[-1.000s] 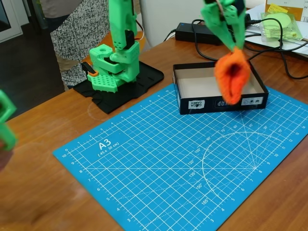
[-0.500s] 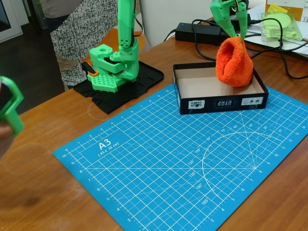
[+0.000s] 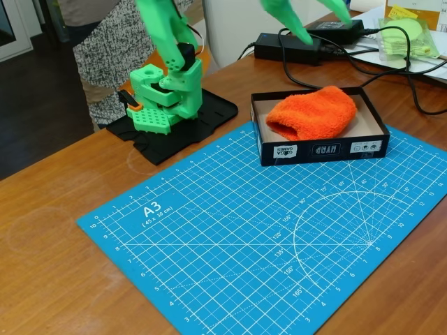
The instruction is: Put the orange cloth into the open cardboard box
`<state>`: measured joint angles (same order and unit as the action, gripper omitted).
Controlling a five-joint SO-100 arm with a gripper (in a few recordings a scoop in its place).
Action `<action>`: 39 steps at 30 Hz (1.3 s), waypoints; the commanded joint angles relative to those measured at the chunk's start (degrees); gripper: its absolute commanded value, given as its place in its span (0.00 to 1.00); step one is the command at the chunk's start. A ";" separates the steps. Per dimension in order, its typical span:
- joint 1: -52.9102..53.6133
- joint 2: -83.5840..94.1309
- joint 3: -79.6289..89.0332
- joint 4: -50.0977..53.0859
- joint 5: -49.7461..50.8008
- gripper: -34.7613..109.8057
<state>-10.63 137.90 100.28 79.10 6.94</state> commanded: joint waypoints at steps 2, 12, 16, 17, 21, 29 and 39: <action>16.70 37.09 44.12 -10.46 -7.47 0.24; 20.21 55.55 75.15 -12.92 -5.19 0.24; 19.51 55.55 75.15 -12.83 -4.13 0.24; 18.98 55.55 75.15 -12.92 -3.78 0.24; 19.78 55.55 75.23 -13.01 -2.81 0.24; 19.34 55.55 75.23 -13.01 -3.16 0.24; 19.16 55.55 75.23 -13.01 -3.08 0.24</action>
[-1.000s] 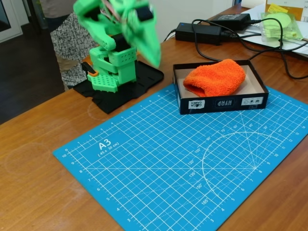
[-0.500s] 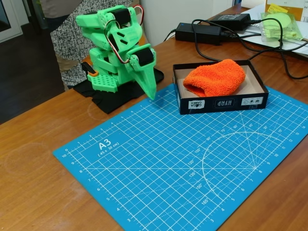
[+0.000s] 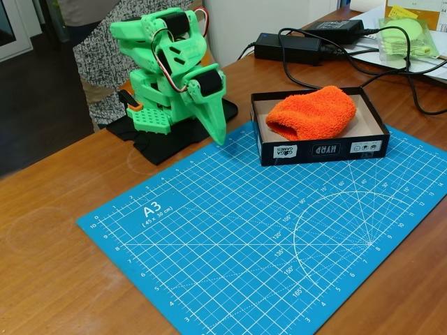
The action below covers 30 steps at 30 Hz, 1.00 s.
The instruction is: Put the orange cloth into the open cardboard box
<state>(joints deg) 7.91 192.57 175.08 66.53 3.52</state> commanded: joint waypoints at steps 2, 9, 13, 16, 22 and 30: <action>0.18 0.88 0.44 -0.44 0.09 0.24; -0.26 0.88 0.44 -0.44 -0.26 0.24; 0.35 0.88 0.44 -0.44 0.26 0.24; 0.26 0.88 0.44 -0.44 0.18 0.24; 0.09 0.88 0.44 -0.44 0.00 0.24; 0.18 0.88 0.44 -0.44 0.09 0.24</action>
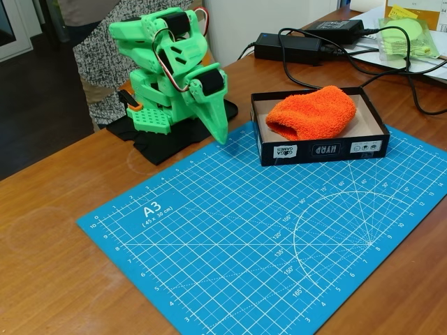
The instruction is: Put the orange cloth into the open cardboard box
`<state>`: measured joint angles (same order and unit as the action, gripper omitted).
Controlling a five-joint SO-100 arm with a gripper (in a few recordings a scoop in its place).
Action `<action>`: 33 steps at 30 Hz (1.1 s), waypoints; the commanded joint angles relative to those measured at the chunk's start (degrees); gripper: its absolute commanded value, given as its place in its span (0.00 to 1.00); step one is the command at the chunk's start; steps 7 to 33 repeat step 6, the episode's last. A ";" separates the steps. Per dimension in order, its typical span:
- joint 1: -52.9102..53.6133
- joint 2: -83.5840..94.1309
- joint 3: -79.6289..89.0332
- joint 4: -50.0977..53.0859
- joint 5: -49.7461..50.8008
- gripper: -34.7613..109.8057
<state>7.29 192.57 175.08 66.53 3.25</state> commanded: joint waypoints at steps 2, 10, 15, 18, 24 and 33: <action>0.79 0.88 0.44 -0.44 0.35 0.24; 0.70 0.88 0.44 -0.44 0.35 0.24; 0.70 0.88 0.44 -0.44 0.35 0.24; 0.70 0.88 0.44 -0.44 0.35 0.24; 0.70 0.88 0.44 -0.44 0.35 0.24; 0.70 0.88 0.44 -0.44 0.35 0.24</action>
